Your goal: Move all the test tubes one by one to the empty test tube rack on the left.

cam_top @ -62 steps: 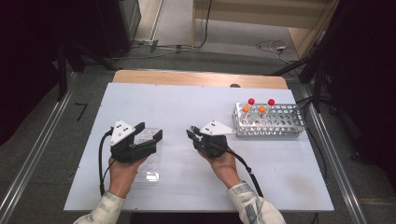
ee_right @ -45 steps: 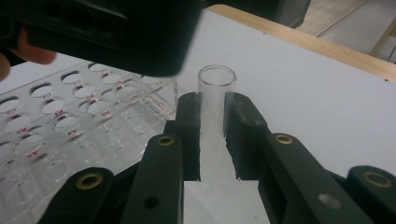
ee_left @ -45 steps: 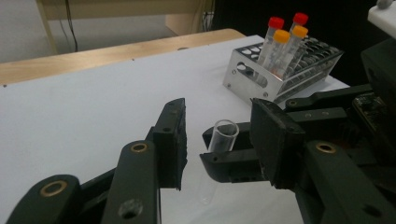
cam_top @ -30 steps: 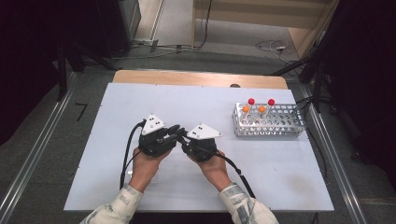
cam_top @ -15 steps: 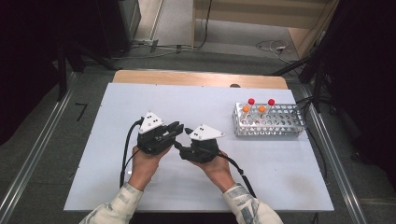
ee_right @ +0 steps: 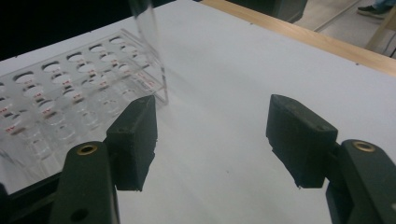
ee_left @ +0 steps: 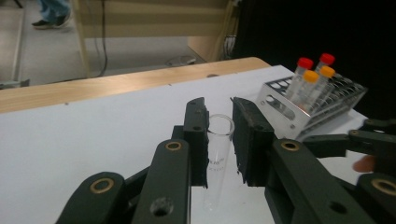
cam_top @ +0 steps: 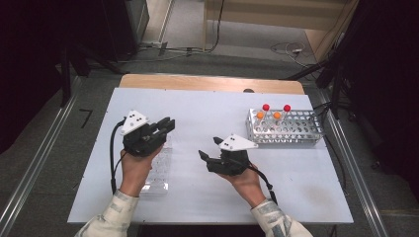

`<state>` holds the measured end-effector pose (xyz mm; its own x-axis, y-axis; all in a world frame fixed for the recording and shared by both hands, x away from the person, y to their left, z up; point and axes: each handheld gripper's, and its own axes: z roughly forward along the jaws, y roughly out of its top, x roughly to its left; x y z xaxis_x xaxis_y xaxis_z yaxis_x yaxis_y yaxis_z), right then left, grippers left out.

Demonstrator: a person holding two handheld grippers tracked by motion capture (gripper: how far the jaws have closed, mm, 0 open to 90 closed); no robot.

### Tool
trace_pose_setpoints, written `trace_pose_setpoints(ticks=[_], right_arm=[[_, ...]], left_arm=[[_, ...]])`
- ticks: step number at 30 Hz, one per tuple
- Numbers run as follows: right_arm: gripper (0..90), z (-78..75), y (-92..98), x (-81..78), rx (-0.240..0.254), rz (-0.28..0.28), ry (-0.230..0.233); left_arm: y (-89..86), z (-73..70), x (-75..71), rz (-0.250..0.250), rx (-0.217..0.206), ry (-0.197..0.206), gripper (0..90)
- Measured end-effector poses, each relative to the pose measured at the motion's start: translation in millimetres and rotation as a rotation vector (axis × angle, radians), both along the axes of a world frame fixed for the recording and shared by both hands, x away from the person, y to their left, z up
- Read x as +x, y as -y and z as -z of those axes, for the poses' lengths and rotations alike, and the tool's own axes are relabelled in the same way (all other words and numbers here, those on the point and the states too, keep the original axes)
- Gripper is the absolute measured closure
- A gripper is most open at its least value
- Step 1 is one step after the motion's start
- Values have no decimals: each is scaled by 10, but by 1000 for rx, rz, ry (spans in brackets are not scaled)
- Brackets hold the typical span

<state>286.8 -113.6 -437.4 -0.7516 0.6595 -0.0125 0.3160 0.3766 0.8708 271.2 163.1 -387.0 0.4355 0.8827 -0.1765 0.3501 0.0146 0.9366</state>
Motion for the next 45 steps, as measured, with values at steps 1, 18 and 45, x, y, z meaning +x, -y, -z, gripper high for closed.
trace_pose_setpoints(ticks=[1,18,45], right_arm=[[320,8,69,6,-1,13,-1],[321,4,313,73,11,72,-3],[321,-31,411,97,26,106,13]], left_arm=[[-60,-5,0,-15,-4,-1,768],[-147,17,-40,-75,85,-5,767],[-16,383,70,-63,144,-140,576]])
